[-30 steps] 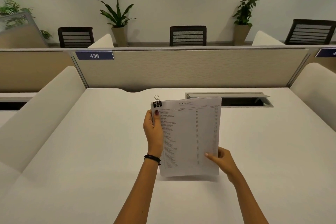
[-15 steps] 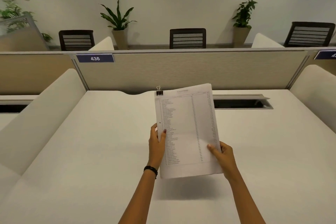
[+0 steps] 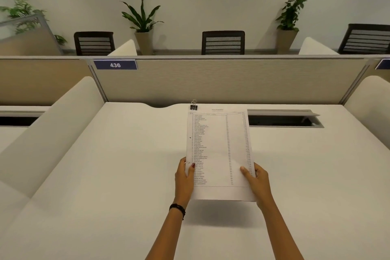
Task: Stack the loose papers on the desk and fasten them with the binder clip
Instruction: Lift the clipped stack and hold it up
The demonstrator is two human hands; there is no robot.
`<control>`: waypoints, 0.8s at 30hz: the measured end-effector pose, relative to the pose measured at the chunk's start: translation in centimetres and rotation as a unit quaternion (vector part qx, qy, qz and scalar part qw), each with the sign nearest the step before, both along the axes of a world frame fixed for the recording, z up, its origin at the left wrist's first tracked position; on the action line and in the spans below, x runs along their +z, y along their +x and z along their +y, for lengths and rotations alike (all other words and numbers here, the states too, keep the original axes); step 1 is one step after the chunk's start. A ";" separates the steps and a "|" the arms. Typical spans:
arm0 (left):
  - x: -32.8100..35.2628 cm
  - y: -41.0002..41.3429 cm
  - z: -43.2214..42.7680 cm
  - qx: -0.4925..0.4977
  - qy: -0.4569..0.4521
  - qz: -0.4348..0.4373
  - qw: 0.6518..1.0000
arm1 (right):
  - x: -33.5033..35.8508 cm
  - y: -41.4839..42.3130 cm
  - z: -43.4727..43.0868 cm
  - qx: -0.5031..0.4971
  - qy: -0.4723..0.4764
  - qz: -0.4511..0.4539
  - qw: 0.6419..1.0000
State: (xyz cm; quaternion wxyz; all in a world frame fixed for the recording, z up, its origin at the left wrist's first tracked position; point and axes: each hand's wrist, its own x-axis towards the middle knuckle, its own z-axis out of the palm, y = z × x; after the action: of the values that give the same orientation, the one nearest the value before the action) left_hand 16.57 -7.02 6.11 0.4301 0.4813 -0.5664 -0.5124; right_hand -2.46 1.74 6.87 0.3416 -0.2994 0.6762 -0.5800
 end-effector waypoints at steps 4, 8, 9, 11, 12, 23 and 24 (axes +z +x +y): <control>-1.0 0.4 -0.3 0.004 -0.004 -0.014 1.000 | -0.7 0.2 -0.3 0.021 0.042 -0.009 0.999; -2.5 0.9 -0.6 0.001 0.006 -0.028 1.000 | -1.2 -0.3 -0.5 0.068 0.114 -0.012 0.991; -2.8 1.0 -0.7 0.001 0.010 -0.028 1.000 | -1.3 -0.4 -0.5 0.080 0.127 -0.013 0.989; -3.4 1.2 -1.0 0.010 0.019 -0.031 0.999 | -1.3 -0.5 -0.6 0.100 0.148 -0.015 0.984; -3.5 1.3 -1.1 0.013 0.021 -0.032 0.999 | -1.3 -0.4 -0.7 0.109 0.154 -0.016 0.982; -4.3 1.6 -4.8 0.050 0.028 -0.035 0.998 | -1.4 0.0 -4.0 0.100 0.159 0.008 0.982; -4.3 1.6 -5.2 0.053 0.029 -0.033 0.998 | -1.6 0.0 -4.5 0.094 0.159 0.007 0.983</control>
State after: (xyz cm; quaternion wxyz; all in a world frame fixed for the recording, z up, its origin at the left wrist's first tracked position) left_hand 18.13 -12.25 1.78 0.4239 0.5394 -0.5387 -0.4890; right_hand -2.42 -2.78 5.32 0.4328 -0.3075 0.7313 -0.4282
